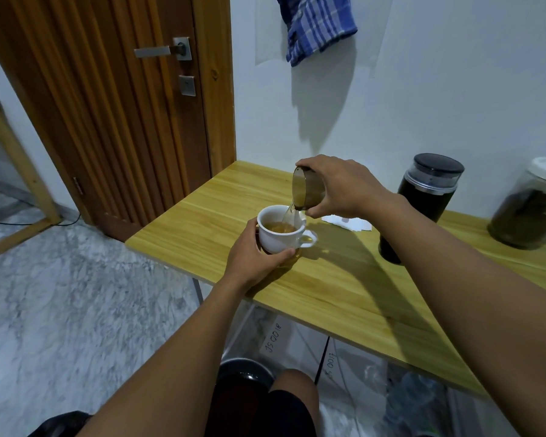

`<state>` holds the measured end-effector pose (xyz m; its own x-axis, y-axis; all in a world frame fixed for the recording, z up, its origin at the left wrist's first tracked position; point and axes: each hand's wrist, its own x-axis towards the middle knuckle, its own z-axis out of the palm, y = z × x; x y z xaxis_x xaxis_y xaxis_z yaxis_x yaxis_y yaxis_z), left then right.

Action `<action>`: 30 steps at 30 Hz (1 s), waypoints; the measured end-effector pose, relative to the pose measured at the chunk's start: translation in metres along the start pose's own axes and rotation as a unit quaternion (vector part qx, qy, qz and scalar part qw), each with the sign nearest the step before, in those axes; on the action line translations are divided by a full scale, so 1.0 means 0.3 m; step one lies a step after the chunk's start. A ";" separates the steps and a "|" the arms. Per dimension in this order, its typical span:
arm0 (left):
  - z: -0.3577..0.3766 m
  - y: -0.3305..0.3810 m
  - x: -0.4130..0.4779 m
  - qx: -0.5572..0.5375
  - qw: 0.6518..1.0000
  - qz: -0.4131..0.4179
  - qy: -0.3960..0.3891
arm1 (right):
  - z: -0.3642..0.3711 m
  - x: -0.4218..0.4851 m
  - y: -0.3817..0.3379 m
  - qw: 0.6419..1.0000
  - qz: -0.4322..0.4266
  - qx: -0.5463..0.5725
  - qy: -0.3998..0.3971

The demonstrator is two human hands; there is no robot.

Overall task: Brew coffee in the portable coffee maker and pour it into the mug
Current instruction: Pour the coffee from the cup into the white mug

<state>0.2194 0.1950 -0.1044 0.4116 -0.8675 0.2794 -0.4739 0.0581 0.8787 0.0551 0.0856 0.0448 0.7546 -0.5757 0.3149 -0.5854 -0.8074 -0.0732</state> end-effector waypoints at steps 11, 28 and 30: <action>-0.002 0.001 -0.004 -0.007 1.000 0.003 -0.007 | -0.009 0.016 -0.016 0.998 -0.041 -0.050 -0.009; -0.002 0.006 -0.007 -0.019 1.000 0.004 -0.004 | 0.007 0.026 -0.048 0.987 -0.101 -0.128 -0.006; -0.002 0.008 -0.009 -0.018 1.000 0.005 -0.005 | 0.015 0.023 -0.049 0.986 -0.103 -0.129 -0.006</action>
<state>0.2176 0.1976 -0.1028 0.3997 -0.8712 0.2852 -0.4497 0.0848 0.8892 0.0702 0.0929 0.0436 0.8677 -0.4058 0.2872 -0.4744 -0.8486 0.2342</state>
